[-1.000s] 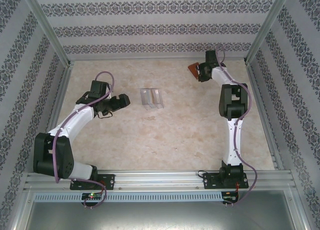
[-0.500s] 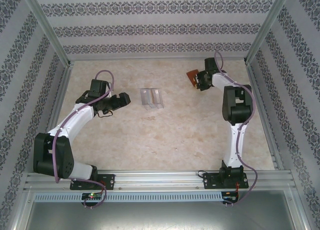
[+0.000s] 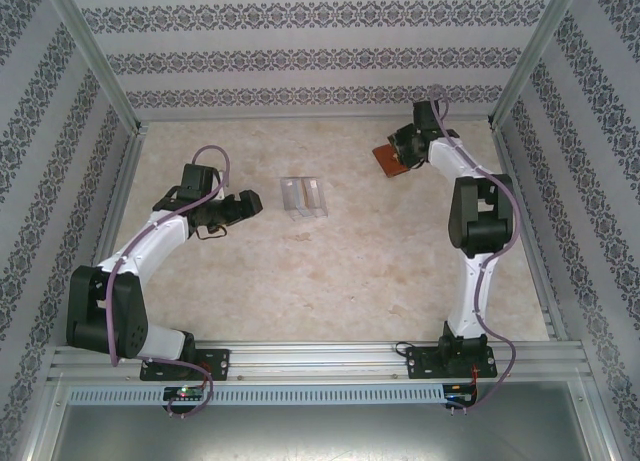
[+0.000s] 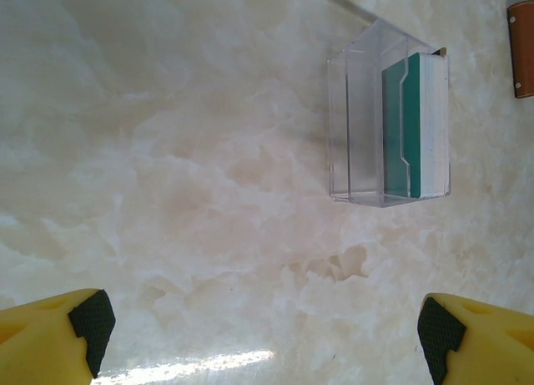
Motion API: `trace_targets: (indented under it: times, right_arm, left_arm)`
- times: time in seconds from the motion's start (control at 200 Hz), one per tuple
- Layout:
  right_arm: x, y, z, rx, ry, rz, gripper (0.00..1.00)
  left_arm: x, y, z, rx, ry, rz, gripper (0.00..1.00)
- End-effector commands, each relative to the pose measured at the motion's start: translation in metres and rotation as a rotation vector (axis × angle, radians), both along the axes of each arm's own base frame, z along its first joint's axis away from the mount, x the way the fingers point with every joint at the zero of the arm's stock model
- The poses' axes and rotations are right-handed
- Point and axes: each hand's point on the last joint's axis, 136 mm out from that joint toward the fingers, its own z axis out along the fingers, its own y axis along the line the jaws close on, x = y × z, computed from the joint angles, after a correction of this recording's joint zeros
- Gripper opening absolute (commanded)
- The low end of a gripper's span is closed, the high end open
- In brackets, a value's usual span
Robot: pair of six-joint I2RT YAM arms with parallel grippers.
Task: Put the credit cards into the card holder
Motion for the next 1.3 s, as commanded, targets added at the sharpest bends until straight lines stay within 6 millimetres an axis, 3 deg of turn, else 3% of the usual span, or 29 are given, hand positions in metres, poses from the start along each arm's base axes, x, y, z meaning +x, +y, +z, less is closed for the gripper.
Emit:
trace_targets:
  times: [0.0, 0.12, 0.27, 0.58, 0.884, 1.069, 1.189, 1.294]
  right_arm:
    - [0.001, -0.009, -0.03, -0.104, 0.068, -0.017, 0.4]
    - [-0.01, -0.009, -0.043, -0.12, 0.097, -0.06, 0.41]
    - [-0.019, 0.008, -0.063, -0.037, 0.167, -0.033, 0.41]
    - [-0.043, 0.041, -0.074, 0.091, 0.228, 0.013, 0.41]
    - [-0.075, 0.058, -0.051, 0.131, 0.246, 0.112, 0.41]
    - [-0.098, 0.054, -0.038, 0.072, 0.287, 0.188, 0.41]
    - [-0.095, 0.059, -0.015, 0.007, 0.218, 0.356, 0.42]
    - [-0.086, 0.055, 0.008, -0.144, 0.09, 0.564, 0.51]
  left_arm:
    - [-0.002, -0.002, 0.01, -0.012, -0.038, 0.003, 0.95]
    - [-0.007, 0.001, 0.01, -0.008, -0.045, 0.018, 0.95]
    - [-0.009, 0.002, 0.009, -0.009, -0.046, 0.028, 0.95]
    - [-0.009, 0.001, 0.005, -0.023, -0.049, 0.03, 0.95]
    - [-0.008, -0.001, 0.0, -0.033, -0.037, 0.029, 0.95]
    - [-0.008, -0.001, -0.003, -0.034, -0.036, 0.029, 0.95]
    - [-0.008, -0.003, -0.005, -0.048, -0.043, 0.032, 0.95]
    - [-0.009, -0.005, -0.005, -0.056, -0.031, 0.018, 0.95]
